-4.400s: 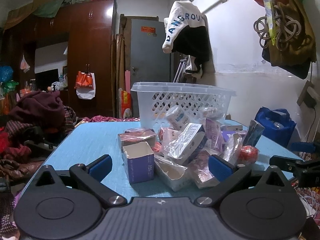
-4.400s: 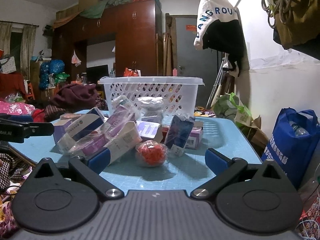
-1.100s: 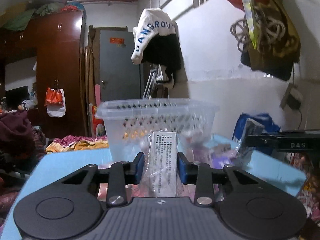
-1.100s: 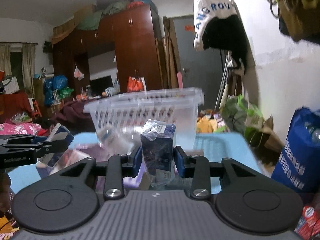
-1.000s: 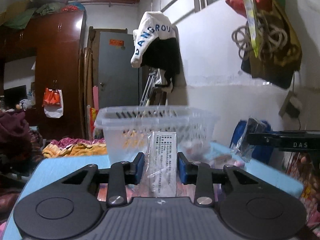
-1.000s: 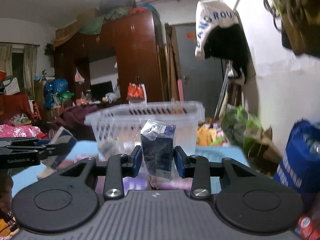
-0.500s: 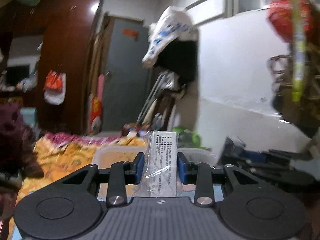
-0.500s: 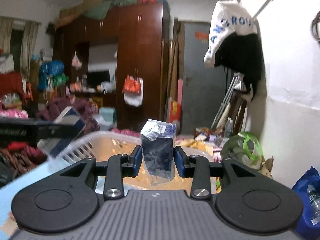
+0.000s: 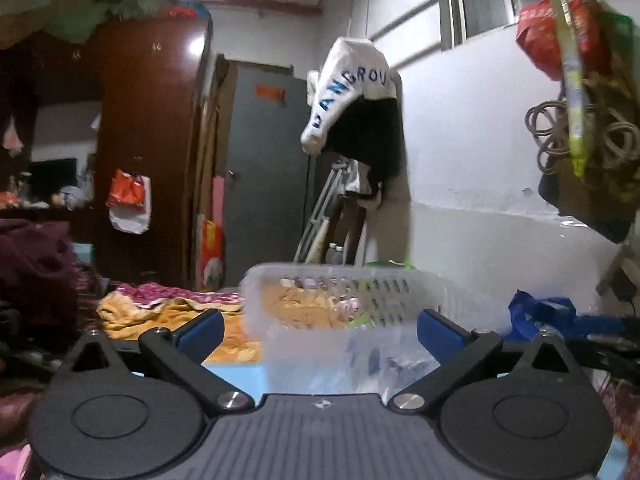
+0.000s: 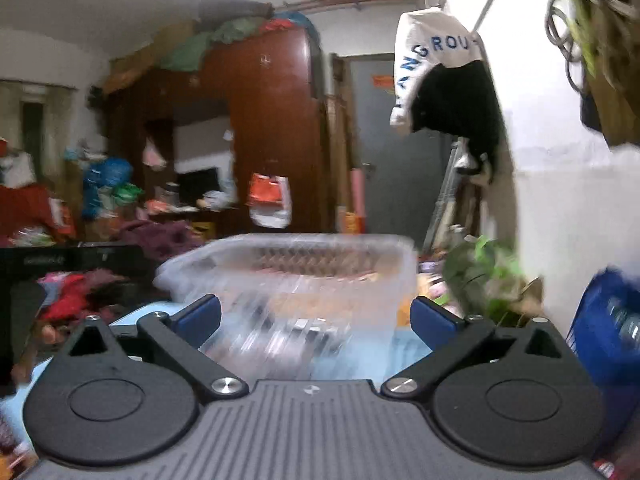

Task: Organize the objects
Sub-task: 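Carry both items over the white basket and open both tools, then grasp the blue white-topped box with the left tool while the right tool grasps the wrapped red ball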

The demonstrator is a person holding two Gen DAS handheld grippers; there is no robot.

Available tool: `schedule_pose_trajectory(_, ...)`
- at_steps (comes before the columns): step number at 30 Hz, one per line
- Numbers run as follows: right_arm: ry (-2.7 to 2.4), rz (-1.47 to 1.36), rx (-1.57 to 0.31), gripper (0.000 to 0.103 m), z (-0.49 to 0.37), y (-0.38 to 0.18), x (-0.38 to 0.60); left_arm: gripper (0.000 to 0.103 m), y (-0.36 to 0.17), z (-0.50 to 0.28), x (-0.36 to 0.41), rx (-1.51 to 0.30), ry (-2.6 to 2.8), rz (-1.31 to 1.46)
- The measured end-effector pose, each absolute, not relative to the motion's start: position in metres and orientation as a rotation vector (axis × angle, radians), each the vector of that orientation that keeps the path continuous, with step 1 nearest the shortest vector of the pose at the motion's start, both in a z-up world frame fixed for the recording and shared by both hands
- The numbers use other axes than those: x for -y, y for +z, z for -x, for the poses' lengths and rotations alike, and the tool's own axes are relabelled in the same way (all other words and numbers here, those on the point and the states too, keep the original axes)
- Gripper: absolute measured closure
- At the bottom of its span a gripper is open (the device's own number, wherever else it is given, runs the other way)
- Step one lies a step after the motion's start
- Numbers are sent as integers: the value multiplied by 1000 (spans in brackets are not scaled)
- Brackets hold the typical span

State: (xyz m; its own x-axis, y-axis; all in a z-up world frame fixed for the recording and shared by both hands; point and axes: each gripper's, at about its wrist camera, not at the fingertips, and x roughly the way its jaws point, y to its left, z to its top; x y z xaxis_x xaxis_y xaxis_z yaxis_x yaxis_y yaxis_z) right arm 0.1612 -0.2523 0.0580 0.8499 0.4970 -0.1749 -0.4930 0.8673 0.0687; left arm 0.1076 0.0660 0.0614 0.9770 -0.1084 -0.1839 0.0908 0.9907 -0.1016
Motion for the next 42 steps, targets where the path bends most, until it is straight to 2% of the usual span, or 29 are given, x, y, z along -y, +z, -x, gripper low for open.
schedule_pose_trajectory(5, 536, 9, -178, 0, -110, 8, 261, 0, 20, -51, -80, -237, -71, 176)
schedule_pose_trajectory(9, 583, 37, -171, 1, -105, -6, 252, 2, -4, -31, -82, -232, -81, 178)
schedule_pose_trajectory(11, 547, 98, -173, 10, -110, -8, 243, 4, -7, -36, -75, -246, -74, 124)
schedule_pose_trajectory(13, 561, 87, -206, 26, -116, -9, 241, 8, -11, -40, -72, -265, -71, 78)
schedule_pose_trajectory(15, 583, 75, -236, 36, -117, -13, 244, 10, -17, -41, -73, -279, -70, 70)
schedule_pose_trajectory(18, 575, 86, -253, 39, -118, -18, 244, 10, -27, -46, -69, -302, -78, 64)
schedule_pose_trajectory(21, 591, 80, -265, 49, -114, -26, 244, 11, -28, -52, -62, -293, -62, 77)
schedule_pose_trajectory(25, 593, 82, -260, 49, -106, -31, 246, 15, -33, -51, -57, -283, -70, 80)
schedule_pose_trajectory(27, 593, 80, -258, 49, -104, -31, 248, 26, -35, -44, -60, -272, -79, 88)
schedule_pose_trajectory(42, 601, 71, -256, 49, -99, -29, 248, 26, -43, -38, -63, -238, -34, 87)
